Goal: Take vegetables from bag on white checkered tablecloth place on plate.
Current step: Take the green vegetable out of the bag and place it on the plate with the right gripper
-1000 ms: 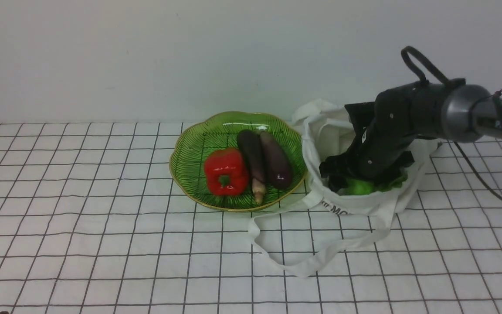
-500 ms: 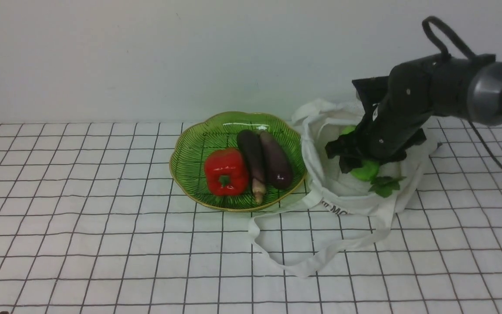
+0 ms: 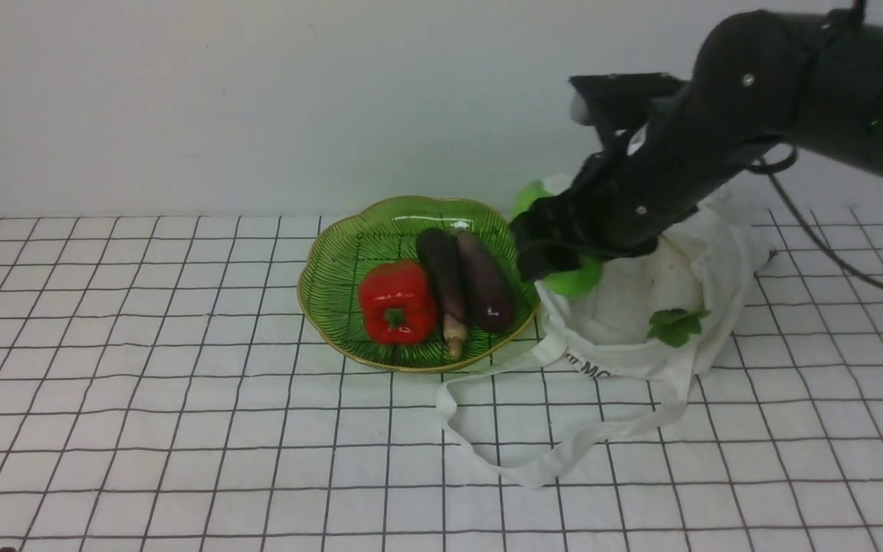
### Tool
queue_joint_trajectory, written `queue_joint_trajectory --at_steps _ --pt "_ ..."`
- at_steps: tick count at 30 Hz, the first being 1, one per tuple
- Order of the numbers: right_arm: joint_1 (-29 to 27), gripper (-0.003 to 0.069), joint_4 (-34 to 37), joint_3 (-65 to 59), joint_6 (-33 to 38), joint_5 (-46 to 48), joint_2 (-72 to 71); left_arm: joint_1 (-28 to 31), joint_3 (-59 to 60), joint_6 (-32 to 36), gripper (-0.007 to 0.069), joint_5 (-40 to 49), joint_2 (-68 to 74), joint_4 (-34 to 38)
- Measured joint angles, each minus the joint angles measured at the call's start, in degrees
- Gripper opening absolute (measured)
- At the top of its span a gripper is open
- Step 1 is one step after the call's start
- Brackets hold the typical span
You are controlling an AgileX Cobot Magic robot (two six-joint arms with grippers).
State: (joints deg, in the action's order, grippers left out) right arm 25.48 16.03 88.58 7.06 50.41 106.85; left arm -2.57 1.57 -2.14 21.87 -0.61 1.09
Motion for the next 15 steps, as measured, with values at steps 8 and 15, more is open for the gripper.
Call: queue_joint_trajectory --at_steps 8,15 --pt "6.17 0.0391 5.35 0.00 11.48 -17.58 8.28 0.00 0.00 0.00 -0.0008 0.00 0.00 0.00" --pt "6.44 0.0446 5.39 0.00 12.50 -25.51 12.44 0.00 0.00 0.00 -0.0008 0.00 0.00 0.00"
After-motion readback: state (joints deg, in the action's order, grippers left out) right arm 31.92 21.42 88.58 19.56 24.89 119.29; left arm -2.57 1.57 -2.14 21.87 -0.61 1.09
